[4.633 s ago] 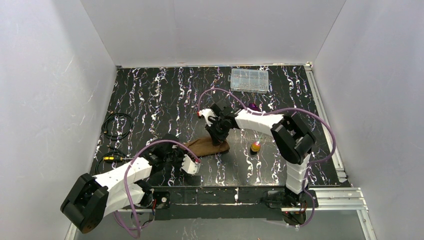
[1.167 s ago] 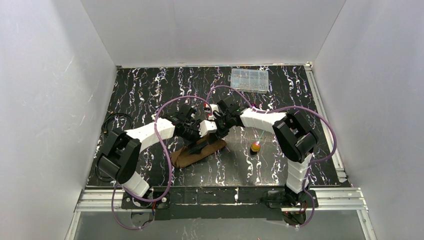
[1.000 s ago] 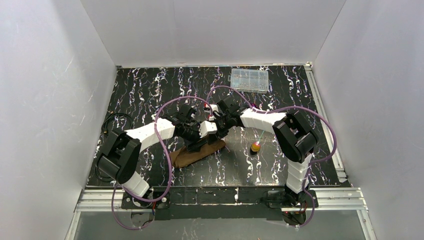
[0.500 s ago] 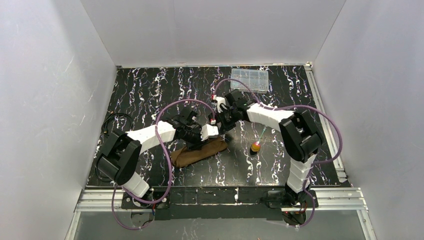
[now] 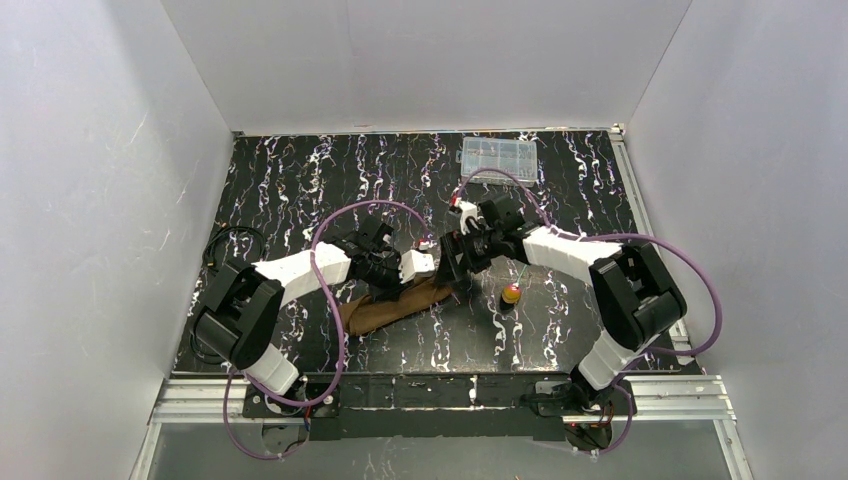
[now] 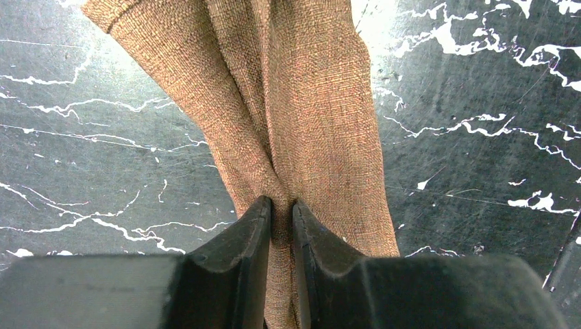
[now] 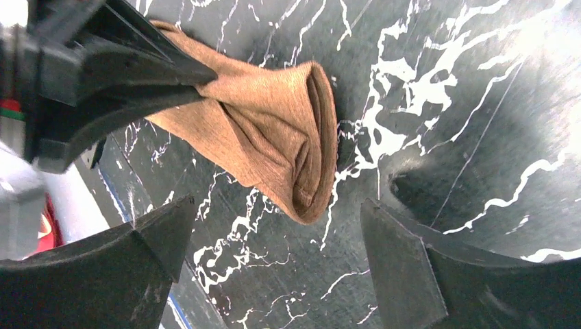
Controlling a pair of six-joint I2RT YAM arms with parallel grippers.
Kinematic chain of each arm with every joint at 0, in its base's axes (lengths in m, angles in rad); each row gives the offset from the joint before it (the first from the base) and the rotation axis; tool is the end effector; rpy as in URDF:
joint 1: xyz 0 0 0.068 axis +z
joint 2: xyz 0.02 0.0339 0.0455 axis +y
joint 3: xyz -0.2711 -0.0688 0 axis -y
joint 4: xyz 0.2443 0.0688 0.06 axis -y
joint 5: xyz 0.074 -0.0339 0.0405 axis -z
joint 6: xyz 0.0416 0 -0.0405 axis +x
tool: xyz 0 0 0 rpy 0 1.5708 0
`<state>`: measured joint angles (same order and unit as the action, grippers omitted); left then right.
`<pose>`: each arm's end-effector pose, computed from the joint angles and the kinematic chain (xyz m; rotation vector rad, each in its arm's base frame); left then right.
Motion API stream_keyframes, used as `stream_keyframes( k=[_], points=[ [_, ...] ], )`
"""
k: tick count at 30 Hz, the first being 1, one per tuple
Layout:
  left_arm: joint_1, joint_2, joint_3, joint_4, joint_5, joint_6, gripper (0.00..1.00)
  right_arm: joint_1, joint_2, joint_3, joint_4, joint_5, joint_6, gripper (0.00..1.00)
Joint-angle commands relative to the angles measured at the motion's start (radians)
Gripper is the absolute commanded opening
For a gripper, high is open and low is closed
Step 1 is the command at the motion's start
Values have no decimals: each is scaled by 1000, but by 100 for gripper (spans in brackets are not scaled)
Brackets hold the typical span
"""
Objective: Fold the napkin into a case and place the utensils inside
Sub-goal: Stuff the top corner of the smaller-rectangle-folded napkin into the folded napkin.
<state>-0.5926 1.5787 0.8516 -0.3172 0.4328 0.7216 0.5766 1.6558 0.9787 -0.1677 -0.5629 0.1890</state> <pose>0.2397 -0.1824 0.1704 1.6741 1.9232 -0.5142 0.2759 0.2059 0.1957 -0.7462 2.3855 1.0188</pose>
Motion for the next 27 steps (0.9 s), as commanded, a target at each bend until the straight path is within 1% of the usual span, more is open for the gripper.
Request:
stream_keyframes(
  k=[1,3,9,11,15,17,20,21,22,24,25,27],
  points=[
    [2,3,-10,-55,-38,2,15,2,3,-74,150,-43,80,99],
    [2,2,-12,-55,-42,7,15,3,26,-87,193,-45,104,99],
    [2,0,-7,-62,-41,9,12,5,103,-94,226,-4,176,99],
    [1,1,-6,-61,-43,12,10,15,107,-115,233,39,197,99],
    [-4,2,-9,-53,-46,16,8,37,80,-160,259,123,184,99],
    [-6,3,-10,-50,-48,17,6,38,80,-178,271,124,188,99],
    [-7,3,-13,-48,-54,22,5,35,118,-170,234,123,224,99],
    [-8,2,-15,-47,-56,22,4,33,126,-177,248,117,247,99],
    [-9,1,-17,-47,-57,23,4,33,119,-207,307,111,294,99],
    [-13,-1,-21,-42,-61,25,3,30,81,-291,477,137,408,99],
    [-13,-2,-22,-42,-64,25,3,24,70,-338,537,139,452,99],
    [-15,-5,-19,-46,-63,23,2,-5,65,-377,613,120,518,99]
  ],
)
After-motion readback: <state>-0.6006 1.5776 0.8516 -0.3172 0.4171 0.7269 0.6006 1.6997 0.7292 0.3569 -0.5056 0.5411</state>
